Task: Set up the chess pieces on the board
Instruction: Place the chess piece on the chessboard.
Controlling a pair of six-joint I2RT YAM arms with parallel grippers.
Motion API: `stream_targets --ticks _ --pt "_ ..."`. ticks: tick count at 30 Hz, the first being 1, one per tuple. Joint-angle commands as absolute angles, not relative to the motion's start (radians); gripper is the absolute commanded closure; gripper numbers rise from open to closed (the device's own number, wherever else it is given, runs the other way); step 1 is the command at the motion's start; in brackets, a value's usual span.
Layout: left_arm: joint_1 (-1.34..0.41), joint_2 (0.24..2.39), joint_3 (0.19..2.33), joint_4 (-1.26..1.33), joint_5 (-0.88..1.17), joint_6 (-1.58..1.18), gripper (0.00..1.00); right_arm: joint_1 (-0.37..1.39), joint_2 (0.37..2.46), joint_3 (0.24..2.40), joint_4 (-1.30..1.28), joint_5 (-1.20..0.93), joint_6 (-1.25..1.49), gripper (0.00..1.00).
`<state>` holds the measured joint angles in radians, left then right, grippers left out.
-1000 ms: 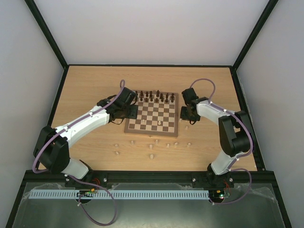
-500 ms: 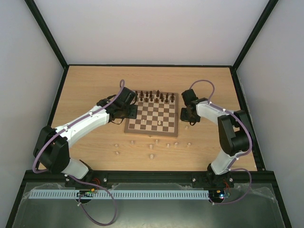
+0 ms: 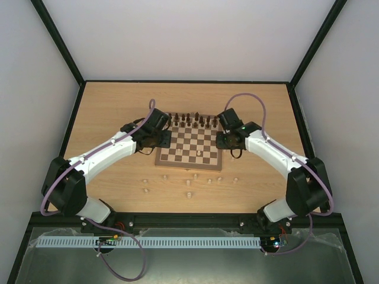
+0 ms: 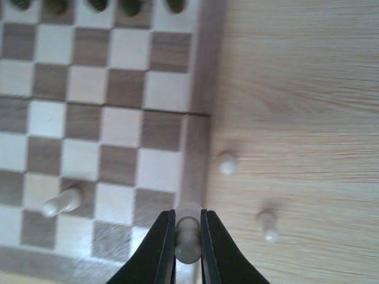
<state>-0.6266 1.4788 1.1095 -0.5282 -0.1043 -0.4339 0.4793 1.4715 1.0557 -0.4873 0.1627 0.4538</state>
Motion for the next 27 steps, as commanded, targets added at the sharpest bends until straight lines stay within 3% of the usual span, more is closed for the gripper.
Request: stream_targets --ticks 1,10,27 --pt "-0.618 1.454 1.104 -0.528 -0.102 -0.441 0.47 0.571 1.484 1.101 -0.598 0.146 0.484 0.94" --pt "-0.617 1.441 1.096 -0.532 -0.107 -0.449 0.47 0.691 1.627 1.175 -0.613 0.142 0.497 0.94" --pt "-0.615 1.438 1.093 -0.532 -0.115 -0.448 0.47 0.694 1.752 1.222 -0.614 0.149 0.482 0.94"
